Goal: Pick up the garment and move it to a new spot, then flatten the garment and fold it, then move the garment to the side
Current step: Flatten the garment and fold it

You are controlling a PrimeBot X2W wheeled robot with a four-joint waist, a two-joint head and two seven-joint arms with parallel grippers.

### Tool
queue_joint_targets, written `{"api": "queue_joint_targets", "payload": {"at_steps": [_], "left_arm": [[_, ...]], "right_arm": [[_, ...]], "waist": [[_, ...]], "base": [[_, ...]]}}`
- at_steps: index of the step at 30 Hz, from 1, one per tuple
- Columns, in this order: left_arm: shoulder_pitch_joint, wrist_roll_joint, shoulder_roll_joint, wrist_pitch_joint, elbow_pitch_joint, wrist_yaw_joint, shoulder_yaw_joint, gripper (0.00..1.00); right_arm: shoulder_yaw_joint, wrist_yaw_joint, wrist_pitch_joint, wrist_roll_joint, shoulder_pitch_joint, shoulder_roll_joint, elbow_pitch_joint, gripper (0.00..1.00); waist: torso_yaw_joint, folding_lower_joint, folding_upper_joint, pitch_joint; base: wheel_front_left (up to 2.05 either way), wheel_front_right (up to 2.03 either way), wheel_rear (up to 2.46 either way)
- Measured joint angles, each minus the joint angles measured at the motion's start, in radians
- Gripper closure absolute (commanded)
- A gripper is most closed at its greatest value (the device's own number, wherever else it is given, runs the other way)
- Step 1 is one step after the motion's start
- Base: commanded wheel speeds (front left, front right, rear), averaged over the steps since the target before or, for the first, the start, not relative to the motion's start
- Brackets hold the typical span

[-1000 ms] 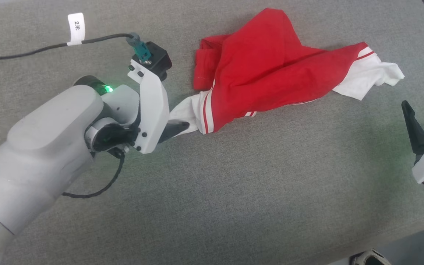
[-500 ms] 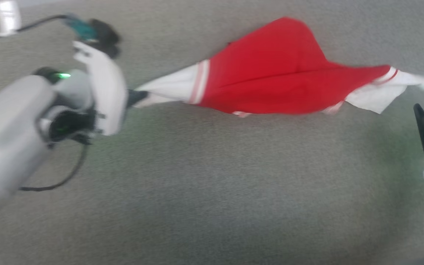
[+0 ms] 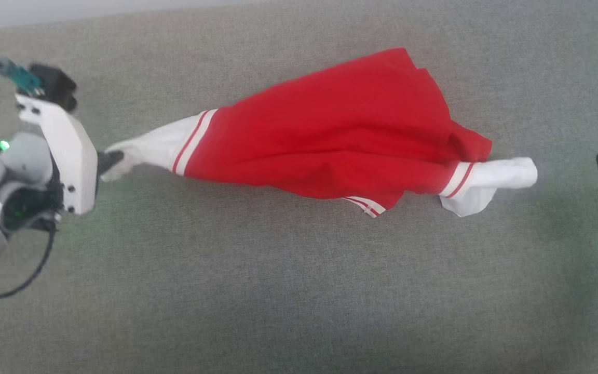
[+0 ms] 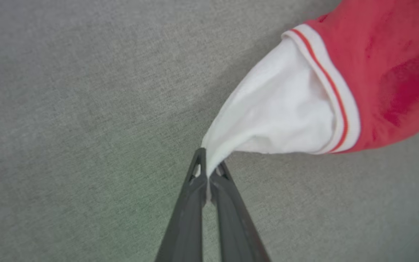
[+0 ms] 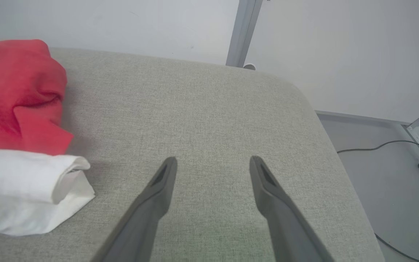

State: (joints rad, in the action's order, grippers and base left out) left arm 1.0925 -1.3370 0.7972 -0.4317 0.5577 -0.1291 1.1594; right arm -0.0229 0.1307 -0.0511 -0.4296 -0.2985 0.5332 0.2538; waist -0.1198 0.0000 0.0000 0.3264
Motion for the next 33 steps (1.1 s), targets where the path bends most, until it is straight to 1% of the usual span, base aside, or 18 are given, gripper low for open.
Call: {"api": "queue_joint_targets", "payload": {"at_steps": [2, 3, 4, 5, 6, 7, 8, 12, 15, 16, 17, 21, 23, 25, 28, 31, 33], "left_arm": [[-0.013, 0.001, -0.013, 0.018, 0.022, 0.0, 0.002, 1.0], [-0.019, 0.001, -0.02, 0.026, 0.031, 0.0, 0.005, 0.98], [-0.024, 0.002, -0.026, 0.037, 0.041, 0.0, 0.008, 0.89], [-0.027, 0.009, -0.032, 0.05, 0.053, 0.0, 0.012, 0.72], [-0.028, 0.026, -0.037, 0.062, 0.065, 0.0, 0.018, 0.58], [-0.029, 0.041, -0.04, 0.08, 0.072, 0.0, 0.025, 0.33], [-0.03, 0.049, -0.043, 0.102, 0.079, 0.0, 0.027, 0.0], [-0.051, 0.042, -0.053, 0.234, 0.092, 0.0, -0.007, 0.0], [-0.08, 0.047, -0.066, 0.357, 0.085, 0.0, -0.032, 0.0], [-0.08, 0.047, -0.066, 0.357, 0.085, 0.0, -0.032, 0.0], [-0.096, 0.048, -0.073, 0.399, 0.082, 0.004, -0.04, 0.0], [-0.175, 0.055, -0.103, 0.564, 0.048, 0.04, -0.064, 0.0], [-0.219, 0.079, -0.118, 0.64, 0.026, 0.071, -0.069, 0.0], [-0.264, 0.091, -0.132, 0.676, -0.002, 0.1, -0.089, 0.0], [-0.332, 0.12, -0.161, 0.69, -0.063, 0.132, -0.143, 0.0], [-0.4, 0.184, -0.188, 0.693, -0.148, 0.16, -0.272, 0.0], [-0.462, 0.232, -0.204, 0.694, -0.196, 0.166, -0.336, 0.0]], "right_arm": [[-0.005, 0.0, -0.004, 0.0, 0.007, 0.004, -0.009, 0.0], [-0.006, 0.0, -0.011, 0.0, 0.009, 0.005, -0.013, 0.0], [-0.005, 0.0, -0.012, 0.0, 0.012, 0.009, -0.019, 0.0], [-0.003, 0.0, -0.02, 0.001, 0.014, 0.012, -0.024, 0.0], [0.002, 0.0, -0.023, 0.001, 0.018, 0.016, -0.03, 0.0], [0.01, 0.0, -0.034, 0.002, 0.019, 0.022, -0.037, 0.0], [0.021, 0.0, -0.043, 0.002, 0.019, 0.03, -0.048, 0.0], [0.096, 0.0, -0.088, -0.017, 0.019, 0.079, -0.105, 0.0], [0.175, 0.0, -0.14, -0.05, 0.027, 0.149, -0.158, 0.0], [0.175, 0.0, -0.14, -0.05, 0.027, 0.149, -0.158, 0.0], [0.204, 0.0, -0.159, -0.068, 0.033, 0.174, -0.177, 0.0], [0.295, 0.0, -0.223, -0.137, 0.058, 0.288, -0.254, 0.0], [0.328, 0.0, -0.248, -0.18, 0.073, 0.339, -0.291, 0.0], [0.35, 0.0, -0.27, -0.196, 0.08, 0.393, -0.318, 0.0], [0.373, 0.0, -0.304, -0.219, 0.078, 0.46, -0.351, 0.0], [0.399, 0.0, -0.339, -0.229, 0.061, 0.514, -0.371, 0.0], [0.426, 0.0, -0.362, -0.24, 0.04, 0.536, -0.383, 0.0]], "waist": [[-0.001, 0.0, 0.0, -0.001], [-0.001, 0.0, 0.0, -0.002], [-0.001, 0.0, 0.0001, -0.003], [-0.001, 0.0, 0.0, -0.005], [-0.001, 0.0, 0.0, -0.008], [0.0, 0.0, 0.0, -0.012], [0.001, 0.0, 0.0, -0.015], [0.009, 0.0, 0.0, -0.032], [0.025, 0.0, 0.0, -0.044], [0.025, 0.0, 0.0, -0.044], [0.034, 0.0, 0.0, -0.047], [0.074, 0.0, 0.0001, -0.06], [0.098, 0.0, 0.0, -0.065], [0.121, 0.0, 0.0, -0.068], [0.157, 0.0, 0.0, -0.067], [0.191, 0.0, 0.0001, -0.062], [0.21, 0.0, 0.0, -0.056]], "base": [[0.0, 0.0, 0.0], [0.0, 0.0, 0.0], [0.0, 0.0, 0.0], [0.0, 0.0, 0.0], [0.0, 0.0, 0.0], [0.0, 0.0, 0.0], [0.0, 0.0, 0.0], [0.0, 0.0, 0.0], [0.0, 0.0, 0.0], [0.0, 0.0, 0.0], [0.0, 0.0, 0.0], [0.0, 0.0, 0.0], [0.0, 0.0, 0.0], [0.0, 0.0, 0.0], [0.0, 0.0, 0.0], [0.0, 0.0, 0.0], [0.0, 0.0, 0.0]]}}
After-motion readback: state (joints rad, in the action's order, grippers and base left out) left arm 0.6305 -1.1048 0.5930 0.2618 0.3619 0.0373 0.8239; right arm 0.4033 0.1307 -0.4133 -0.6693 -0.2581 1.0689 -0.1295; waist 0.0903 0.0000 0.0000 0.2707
